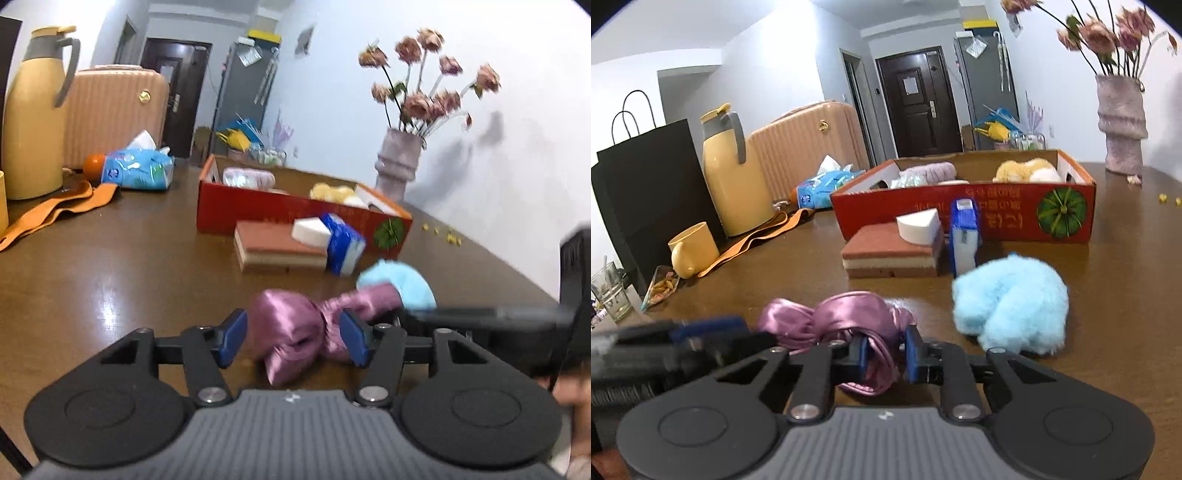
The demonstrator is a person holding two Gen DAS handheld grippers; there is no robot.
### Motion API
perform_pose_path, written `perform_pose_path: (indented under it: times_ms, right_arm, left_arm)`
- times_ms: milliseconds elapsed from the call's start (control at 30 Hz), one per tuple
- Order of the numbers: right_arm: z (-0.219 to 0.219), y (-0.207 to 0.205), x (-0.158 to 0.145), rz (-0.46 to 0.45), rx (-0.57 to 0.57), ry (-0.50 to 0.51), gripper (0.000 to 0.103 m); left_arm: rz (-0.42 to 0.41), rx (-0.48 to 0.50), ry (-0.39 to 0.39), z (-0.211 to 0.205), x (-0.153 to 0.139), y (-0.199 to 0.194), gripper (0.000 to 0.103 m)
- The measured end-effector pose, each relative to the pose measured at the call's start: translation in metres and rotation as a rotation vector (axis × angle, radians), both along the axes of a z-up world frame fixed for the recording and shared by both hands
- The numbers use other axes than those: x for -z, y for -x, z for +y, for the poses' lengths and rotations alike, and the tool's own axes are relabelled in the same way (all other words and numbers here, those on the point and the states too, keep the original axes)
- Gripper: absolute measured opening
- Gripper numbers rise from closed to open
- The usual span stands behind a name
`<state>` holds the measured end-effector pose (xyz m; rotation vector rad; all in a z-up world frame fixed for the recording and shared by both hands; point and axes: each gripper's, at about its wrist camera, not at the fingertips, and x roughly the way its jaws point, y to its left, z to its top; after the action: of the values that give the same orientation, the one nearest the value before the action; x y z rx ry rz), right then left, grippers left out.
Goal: Organize soft objects
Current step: 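Close both tools on the pink satin bow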
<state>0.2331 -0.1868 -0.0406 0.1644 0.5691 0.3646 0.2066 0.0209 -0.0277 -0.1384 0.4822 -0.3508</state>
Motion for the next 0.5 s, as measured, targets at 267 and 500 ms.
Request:
perform_pose_path:
  times_ms: [267,500]
  right_arm:
    - [-0.002,0.006,0.0,0.008,-0.026,0.017,0.02]
    - [-0.01,0.029,-0.025,-0.109,-0.091,0.008,0.053]
  left_arm:
    - [0.074,-0.007,0.004,-0.006,0.012,-0.017,0.033]
    - [0.066,-0.011,-0.007,-0.007,0.012,-0.017,0.031]
